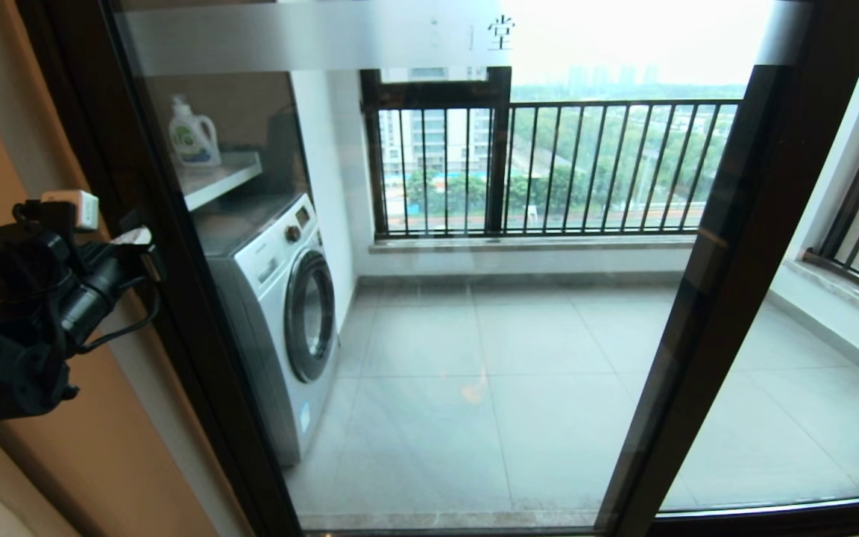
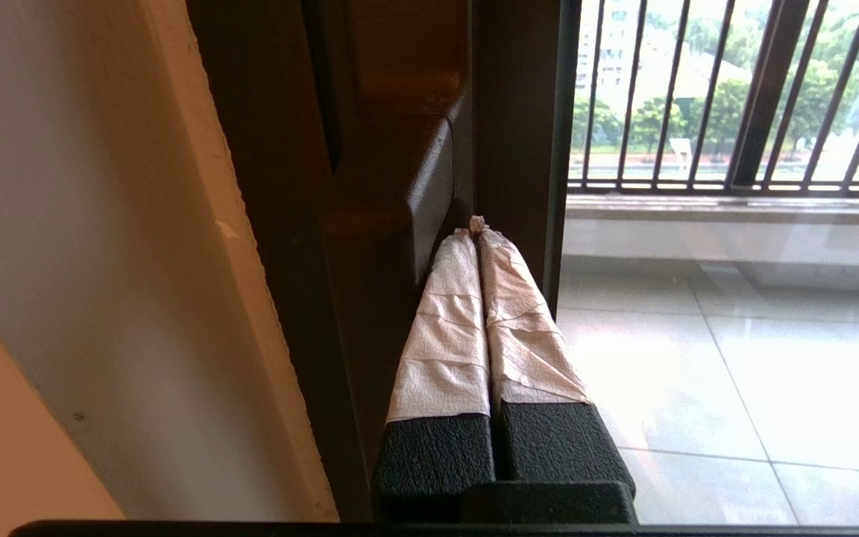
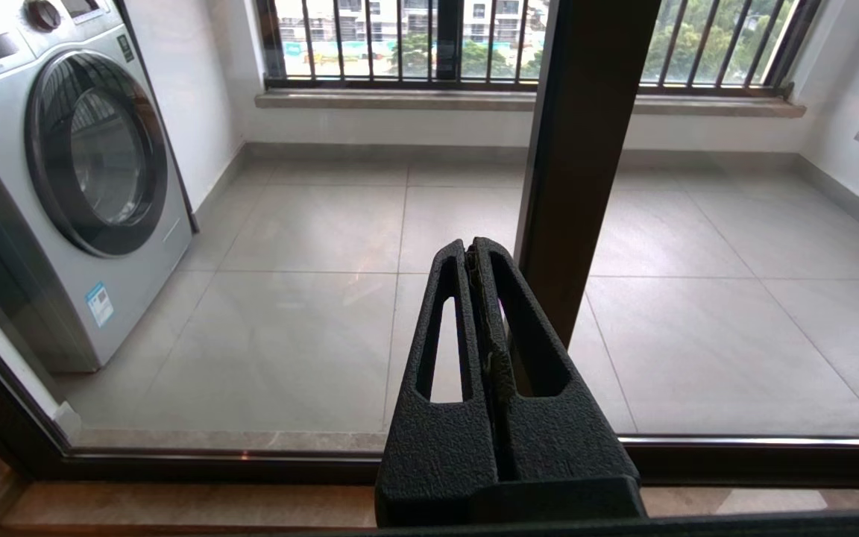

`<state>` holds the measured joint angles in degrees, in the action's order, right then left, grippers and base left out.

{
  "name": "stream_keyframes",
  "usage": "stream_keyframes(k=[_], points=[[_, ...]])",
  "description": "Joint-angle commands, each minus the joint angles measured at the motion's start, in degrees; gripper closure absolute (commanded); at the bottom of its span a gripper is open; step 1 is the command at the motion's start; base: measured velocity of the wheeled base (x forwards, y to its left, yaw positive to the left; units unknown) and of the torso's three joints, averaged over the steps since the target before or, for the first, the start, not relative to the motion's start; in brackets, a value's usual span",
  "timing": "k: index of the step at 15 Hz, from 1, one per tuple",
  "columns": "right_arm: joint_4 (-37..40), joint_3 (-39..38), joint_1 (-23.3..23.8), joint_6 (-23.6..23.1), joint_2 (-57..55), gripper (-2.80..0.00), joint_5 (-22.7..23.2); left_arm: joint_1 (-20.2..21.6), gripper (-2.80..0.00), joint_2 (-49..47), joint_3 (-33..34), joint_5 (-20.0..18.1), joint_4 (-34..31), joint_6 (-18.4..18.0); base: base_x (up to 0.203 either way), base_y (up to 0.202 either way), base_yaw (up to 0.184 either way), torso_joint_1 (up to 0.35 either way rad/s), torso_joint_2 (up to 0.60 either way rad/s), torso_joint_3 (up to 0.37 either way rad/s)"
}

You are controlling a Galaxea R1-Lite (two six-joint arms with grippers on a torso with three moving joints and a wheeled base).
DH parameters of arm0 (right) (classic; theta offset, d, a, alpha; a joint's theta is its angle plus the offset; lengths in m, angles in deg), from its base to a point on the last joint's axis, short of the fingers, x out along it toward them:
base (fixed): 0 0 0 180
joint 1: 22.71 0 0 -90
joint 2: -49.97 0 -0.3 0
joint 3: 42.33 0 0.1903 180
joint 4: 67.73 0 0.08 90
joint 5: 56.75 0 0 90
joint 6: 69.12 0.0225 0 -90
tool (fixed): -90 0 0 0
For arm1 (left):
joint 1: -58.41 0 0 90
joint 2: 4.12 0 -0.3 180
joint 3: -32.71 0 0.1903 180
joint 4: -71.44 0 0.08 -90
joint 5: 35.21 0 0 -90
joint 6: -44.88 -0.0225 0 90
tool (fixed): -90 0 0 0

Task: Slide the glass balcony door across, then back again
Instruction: Close the slid door

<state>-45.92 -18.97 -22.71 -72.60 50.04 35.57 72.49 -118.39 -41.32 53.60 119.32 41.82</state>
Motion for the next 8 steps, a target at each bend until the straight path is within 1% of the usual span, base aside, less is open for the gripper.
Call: stream_keyframes(k=[1,6,8], points=[[-0.02,-0.7,0.0,-0.04,0.01,0.0,0.06,0.51,0.0,-0.97,-0.66,0.26,0.27,-0.02,0.0,0.0,0.0,0.0,0.0,0.0],[-0.02,-0.7,0.0,-0.04,0.0,0.0,0.06,0.67,0.0,-0.66,-1.27,0.21,0.3,0.08,0.0,0.0,0.0,0.0,0.0,0.0],[-0.02,-0.7,0.0,-0.04,0.0,0.0,-0.03,0.55,0.0,2.25,-0.48,-1.44,0.11,3.09,0.0,0.0,0.0,0.0,0.0,0.0]])
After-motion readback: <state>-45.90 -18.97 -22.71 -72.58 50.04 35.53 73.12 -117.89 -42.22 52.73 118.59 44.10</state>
